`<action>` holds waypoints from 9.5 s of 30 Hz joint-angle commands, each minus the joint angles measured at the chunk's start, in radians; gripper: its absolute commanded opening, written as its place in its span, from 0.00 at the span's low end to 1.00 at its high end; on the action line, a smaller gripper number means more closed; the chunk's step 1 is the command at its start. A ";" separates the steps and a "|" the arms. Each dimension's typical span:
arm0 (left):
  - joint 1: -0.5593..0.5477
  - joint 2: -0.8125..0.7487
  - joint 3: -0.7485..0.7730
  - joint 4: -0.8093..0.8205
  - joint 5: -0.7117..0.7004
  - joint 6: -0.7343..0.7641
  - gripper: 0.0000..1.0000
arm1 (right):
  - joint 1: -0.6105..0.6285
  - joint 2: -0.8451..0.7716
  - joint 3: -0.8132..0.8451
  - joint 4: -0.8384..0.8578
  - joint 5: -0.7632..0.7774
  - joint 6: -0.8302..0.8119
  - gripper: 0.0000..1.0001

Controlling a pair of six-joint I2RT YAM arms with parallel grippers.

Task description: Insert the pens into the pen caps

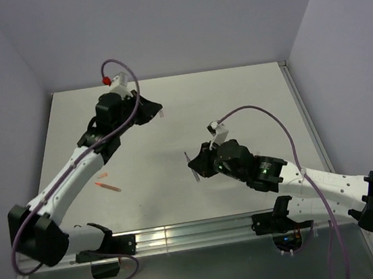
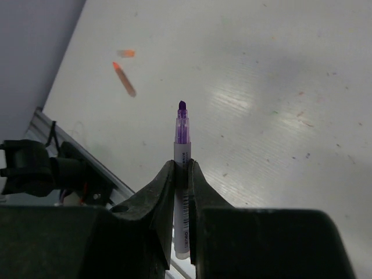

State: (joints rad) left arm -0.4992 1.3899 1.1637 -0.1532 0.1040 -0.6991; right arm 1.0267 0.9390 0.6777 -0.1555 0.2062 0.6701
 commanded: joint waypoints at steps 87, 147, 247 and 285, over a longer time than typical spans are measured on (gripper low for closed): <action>-0.119 -0.420 -0.461 0.624 0.146 -0.459 0.00 | -0.007 0.012 0.203 0.272 0.013 -0.061 0.00; -0.216 -0.420 -0.429 0.362 -0.128 -0.629 0.00 | -0.059 0.228 0.398 -0.033 -0.050 -0.053 0.28; -0.509 -0.523 -0.659 0.767 -0.043 -0.241 0.00 | -0.063 0.092 0.309 0.200 0.111 -0.148 0.00; -0.280 -0.520 -0.022 -0.107 -0.691 -0.060 0.75 | -0.359 0.567 0.555 -0.076 -0.184 -0.144 0.00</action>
State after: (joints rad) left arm -0.7837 0.9188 1.1397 -0.1520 -0.5533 -0.7547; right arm 0.7376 1.3960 1.1503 -0.2470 0.0952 0.5690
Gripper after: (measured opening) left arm 0.746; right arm 0.210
